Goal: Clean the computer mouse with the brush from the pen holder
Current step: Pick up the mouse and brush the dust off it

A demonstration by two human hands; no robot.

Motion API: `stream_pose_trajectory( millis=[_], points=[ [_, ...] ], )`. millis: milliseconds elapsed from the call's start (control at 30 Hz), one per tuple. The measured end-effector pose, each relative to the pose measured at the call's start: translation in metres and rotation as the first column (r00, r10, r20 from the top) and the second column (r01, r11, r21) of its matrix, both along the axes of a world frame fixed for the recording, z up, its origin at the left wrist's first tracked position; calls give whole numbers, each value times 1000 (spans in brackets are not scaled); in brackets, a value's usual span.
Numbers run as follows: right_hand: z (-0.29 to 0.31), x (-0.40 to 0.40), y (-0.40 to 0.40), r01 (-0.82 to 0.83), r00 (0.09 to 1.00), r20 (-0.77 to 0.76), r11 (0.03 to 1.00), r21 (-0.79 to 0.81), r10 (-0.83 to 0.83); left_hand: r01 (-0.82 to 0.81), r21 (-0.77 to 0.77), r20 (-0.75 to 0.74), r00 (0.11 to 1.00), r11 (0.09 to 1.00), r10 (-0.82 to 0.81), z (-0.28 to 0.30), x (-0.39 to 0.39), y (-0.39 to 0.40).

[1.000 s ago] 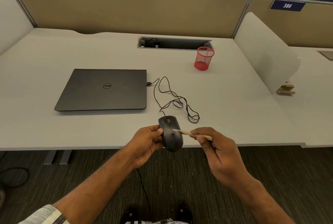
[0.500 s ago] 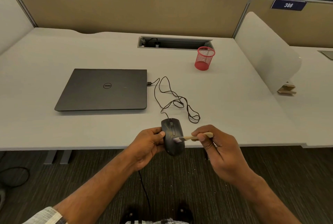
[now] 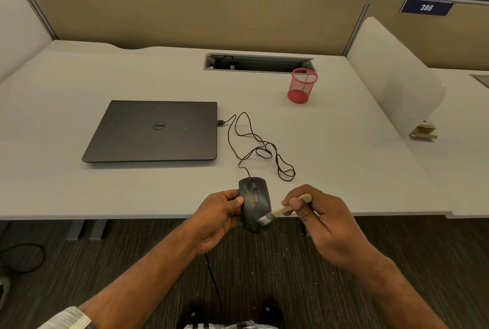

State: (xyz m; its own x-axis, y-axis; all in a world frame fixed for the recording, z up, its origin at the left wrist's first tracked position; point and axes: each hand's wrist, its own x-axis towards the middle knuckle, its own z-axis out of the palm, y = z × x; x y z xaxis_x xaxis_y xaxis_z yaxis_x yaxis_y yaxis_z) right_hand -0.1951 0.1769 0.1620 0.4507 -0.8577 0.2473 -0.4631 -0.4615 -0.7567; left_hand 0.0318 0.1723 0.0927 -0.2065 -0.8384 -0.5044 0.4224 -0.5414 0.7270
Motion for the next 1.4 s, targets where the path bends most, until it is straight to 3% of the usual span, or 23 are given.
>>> stream_pose_trajectory(
  millis=[200, 533, 733, 833, 1067, 1267, 1400],
  points=[
    [0, -1, -3, 102, 991, 87, 993, -52, -97, 1, -2, 19, 1000, 1000, -1, 0, -1, -1],
    [-11, 5, 18, -87, 996, -38, 996, -14, 87, -41, -15, -7, 999, 999, 40, 5, 0, -5],
    [-8, 0, 12, 40, 992, 121, 995, -87, -29, -49, 0, 0, 999, 999, 49, 9, 1, -6],
    [-10, 0, 9, 88, 993, 82, 990, -106, -79, -42, -1, 16, 999, 999, 42, 10, 0, -6],
    [-12, 0, 18, -36, 999, -26, 996, -83, 34, -69, 9, -19, 997, 998, 69, 13, 2, -5],
    [-7, -2, 14, 25, 997, 72, 991, -129, -15, -78, 6, -11, 997, 997, 78, 12, 2, -6],
    [-14, -3, 13, 75, 997, 44, 983, -167, -69, -79, 5, -19, 997, 997, 79, 12, 2, -8]
  ],
)
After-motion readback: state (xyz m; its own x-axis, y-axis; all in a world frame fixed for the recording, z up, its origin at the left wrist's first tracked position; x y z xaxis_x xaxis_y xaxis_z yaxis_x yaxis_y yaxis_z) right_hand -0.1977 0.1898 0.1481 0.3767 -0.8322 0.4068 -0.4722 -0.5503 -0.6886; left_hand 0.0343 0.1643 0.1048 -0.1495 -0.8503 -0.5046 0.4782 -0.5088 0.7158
